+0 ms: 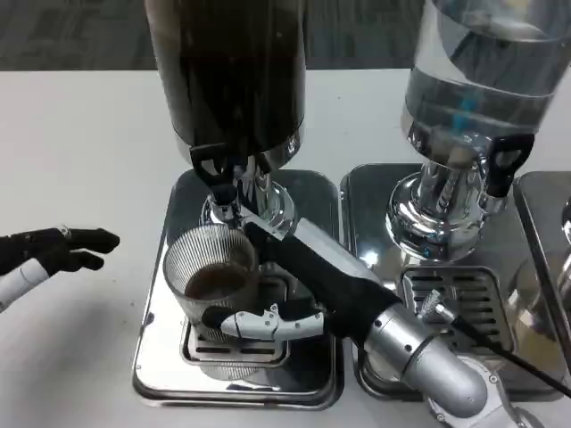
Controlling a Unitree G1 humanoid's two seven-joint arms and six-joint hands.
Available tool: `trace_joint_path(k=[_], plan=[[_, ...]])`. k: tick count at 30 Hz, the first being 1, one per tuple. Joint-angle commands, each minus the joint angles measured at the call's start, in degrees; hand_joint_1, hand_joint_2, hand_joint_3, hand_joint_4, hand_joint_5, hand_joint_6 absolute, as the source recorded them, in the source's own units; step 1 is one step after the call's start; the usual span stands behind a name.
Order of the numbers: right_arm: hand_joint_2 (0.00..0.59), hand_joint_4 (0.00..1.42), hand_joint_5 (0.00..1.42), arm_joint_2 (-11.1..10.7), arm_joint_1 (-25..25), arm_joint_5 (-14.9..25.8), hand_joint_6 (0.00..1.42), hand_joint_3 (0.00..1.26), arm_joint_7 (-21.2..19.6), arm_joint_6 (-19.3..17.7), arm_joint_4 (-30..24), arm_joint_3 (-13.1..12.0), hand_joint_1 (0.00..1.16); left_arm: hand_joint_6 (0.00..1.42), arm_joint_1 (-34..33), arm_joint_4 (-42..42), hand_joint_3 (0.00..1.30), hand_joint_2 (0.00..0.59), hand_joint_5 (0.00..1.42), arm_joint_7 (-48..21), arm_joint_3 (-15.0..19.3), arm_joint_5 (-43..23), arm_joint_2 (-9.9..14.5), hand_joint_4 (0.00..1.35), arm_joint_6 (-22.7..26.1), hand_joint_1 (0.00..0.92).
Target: Grasp the cup under the faucet to collect the drink, then remove the cup.
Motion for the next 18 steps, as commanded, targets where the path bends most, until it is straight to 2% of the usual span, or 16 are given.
trace_joint_path(k=[1, 18], plan=[[0.195, 0.00, 0.19, -0.2, 1.4, -2.0, 0.26, 0.00, -1.6, 2.0, -2.2, 0.6, 0.65, 0.21, 0.8, -0.3, 0.33, 0.100, 0.27, 0.1, -0.1, 0.2, 1.2, 0.24, -0.3, 0.000], [0.208, 0.02, 0.24, -0.4, 1.8, -4.9, 0.31, 0.00, -2.7, 4.9, -4.6, 2.2, 0.67, 0.21, 1.8, -1.3, 0.33, 0.106, 0.27, 0.3, 0.0, 0.0, 1.5, 0.25, 0.0, 0.000]])
